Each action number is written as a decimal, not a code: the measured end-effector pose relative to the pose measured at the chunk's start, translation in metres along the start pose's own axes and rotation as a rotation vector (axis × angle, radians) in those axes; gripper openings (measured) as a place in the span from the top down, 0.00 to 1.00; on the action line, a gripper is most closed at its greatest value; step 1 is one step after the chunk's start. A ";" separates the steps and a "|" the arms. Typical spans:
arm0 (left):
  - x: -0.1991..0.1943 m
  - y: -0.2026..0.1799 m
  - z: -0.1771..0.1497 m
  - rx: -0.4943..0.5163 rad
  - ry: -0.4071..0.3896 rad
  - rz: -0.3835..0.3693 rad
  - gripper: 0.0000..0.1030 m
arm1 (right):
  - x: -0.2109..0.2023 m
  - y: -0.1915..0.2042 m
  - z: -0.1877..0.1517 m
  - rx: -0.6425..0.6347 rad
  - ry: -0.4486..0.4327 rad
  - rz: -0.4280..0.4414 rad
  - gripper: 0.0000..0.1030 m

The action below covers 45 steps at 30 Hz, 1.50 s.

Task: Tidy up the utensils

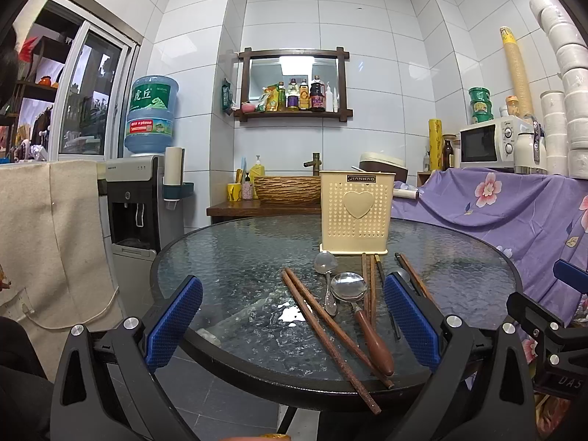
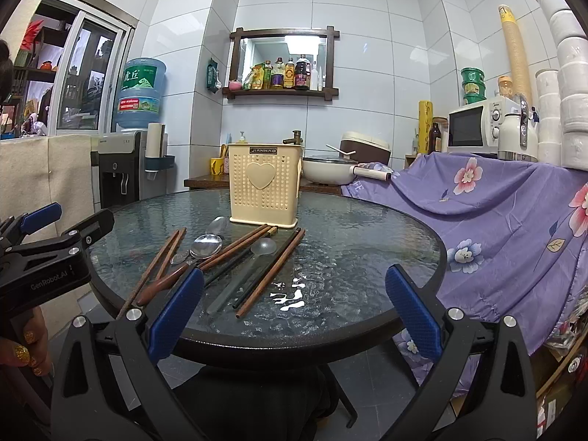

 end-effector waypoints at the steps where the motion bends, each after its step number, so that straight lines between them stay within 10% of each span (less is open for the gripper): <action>1: 0.000 0.000 0.000 0.000 0.000 0.001 0.06 | 0.000 0.000 0.000 0.000 0.000 0.000 0.05; 14: 0.004 0.003 -0.001 -0.008 0.026 0.009 0.06 | 0.004 0.000 -0.001 -0.011 0.025 0.000 0.05; 27: 0.088 0.035 0.001 -0.042 0.358 0.005 0.06 | 0.100 -0.017 0.008 0.037 0.360 0.063 0.06; 36: 0.146 0.040 -0.018 -0.079 0.615 -0.113 0.47 | 0.180 -0.021 0.018 0.081 0.535 0.107 0.36; 45: 0.161 0.028 -0.024 -0.025 0.700 -0.151 0.61 | 0.234 -0.014 0.007 0.103 0.670 0.076 0.61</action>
Point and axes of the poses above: each gripper's, at about its wrist camera, not at the fingertips, and x roughly the way its jaws point, y to its left, z to its top, the point moved 7 cm from there along x, roughly the way its jaws point, and after that the axes turned 4 degrees about x, right-handed, at the moved point
